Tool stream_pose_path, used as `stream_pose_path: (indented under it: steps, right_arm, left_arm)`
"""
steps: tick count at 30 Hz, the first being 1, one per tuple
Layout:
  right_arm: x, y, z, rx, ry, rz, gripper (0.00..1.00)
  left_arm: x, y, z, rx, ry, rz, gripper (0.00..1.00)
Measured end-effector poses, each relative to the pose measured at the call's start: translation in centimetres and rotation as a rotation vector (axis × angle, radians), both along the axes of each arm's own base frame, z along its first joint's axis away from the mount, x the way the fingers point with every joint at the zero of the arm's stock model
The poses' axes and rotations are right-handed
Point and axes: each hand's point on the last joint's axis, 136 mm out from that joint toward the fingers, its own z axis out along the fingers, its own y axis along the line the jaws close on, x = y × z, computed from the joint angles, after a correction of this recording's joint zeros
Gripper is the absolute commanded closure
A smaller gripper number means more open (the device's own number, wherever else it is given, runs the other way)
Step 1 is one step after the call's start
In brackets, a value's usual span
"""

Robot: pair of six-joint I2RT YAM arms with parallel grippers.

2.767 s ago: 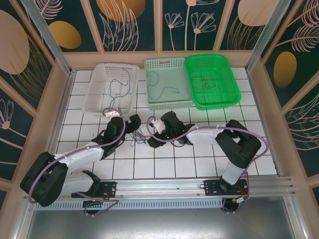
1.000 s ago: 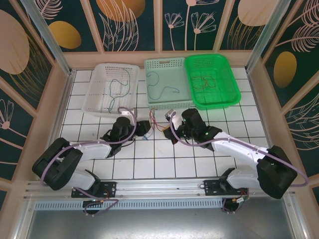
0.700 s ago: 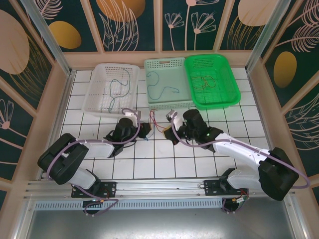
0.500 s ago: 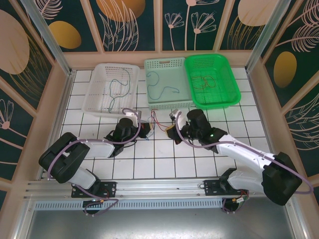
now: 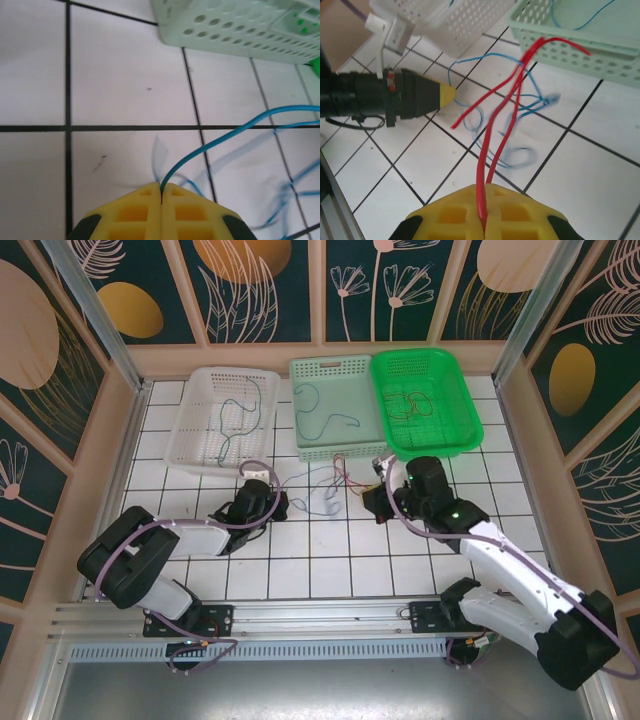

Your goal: Untangle the cables

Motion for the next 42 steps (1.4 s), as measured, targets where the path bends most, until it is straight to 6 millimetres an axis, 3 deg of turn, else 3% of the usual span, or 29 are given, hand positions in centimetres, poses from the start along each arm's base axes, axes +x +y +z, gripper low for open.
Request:
stream_pose_path:
  steps: [5,12,25,33,42]
  right_arm:
    - [-0.7,-0.8,2.7,0.084,-0.039,0.004,1.0]
    - [-1.6,-0.8,3.5,0.119,-0.032,0.022,1.0]
    - [-4.2,-3.1,13.4,0.28,-0.292,-0.002,1.0]
    - [-5.0,-3.4,15.1,0.298,-0.313,0.001,1.0]
    - [-5.9,-4.9,19.2,0.34,-0.393,-0.049,1.0]
  left_arm:
    - [-0.2,0.8,-1.1,0.035,0.028,0.029,1.0]
    - [-0.4,1.0,-1.8,0.055,0.054,0.031,1.0]
    - [-1.1,2.2,-2.7,0.111,0.068,0.042,1.0]
    - [-1.0,2.9,-2.5,0.15,0.054,0.055,1.0]
    - [-0.9,3.8,-2.7,0.202,0.046,0.079,1.0]
